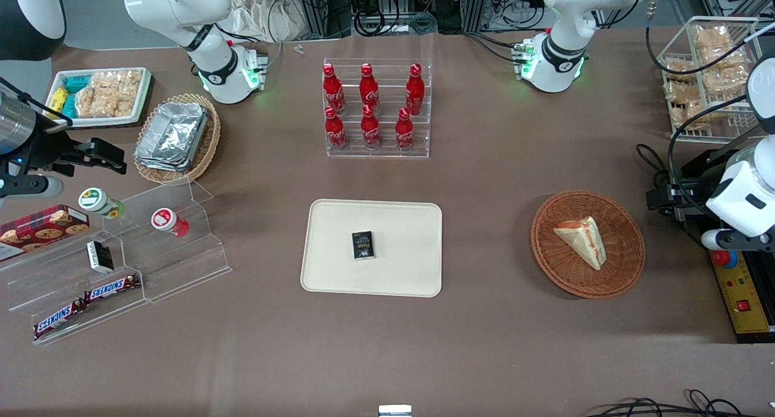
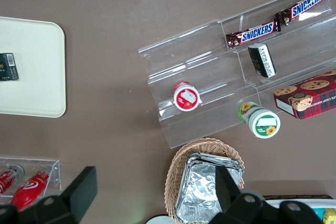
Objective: Place sandwich from basket to tray
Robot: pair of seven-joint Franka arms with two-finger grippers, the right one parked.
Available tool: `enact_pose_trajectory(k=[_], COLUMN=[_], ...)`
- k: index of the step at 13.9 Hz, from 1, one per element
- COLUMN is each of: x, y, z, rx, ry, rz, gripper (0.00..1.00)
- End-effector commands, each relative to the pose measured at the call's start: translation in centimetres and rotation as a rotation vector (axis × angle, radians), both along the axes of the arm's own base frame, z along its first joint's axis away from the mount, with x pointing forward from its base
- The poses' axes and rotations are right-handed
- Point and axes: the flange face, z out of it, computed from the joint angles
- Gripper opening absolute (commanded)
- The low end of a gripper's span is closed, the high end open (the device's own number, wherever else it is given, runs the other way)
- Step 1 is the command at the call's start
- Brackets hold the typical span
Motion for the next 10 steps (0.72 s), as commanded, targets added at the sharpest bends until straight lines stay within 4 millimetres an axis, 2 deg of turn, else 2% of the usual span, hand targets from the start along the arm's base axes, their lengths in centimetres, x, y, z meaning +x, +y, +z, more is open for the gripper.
enact_pose_trajectory(k=[1, 7, 10], x=[0.16, 0.10, -0.81], y=[0.14, 0.20, 0.20], z=[-0.02, -0.26, -0.51], rx=[0.019, 0.018, 0.021], ry=[0.004, 0.012, 0.023], rz=[0.003, 0.005, 0.004], gripper=[1.00, 1.00, 1.00])
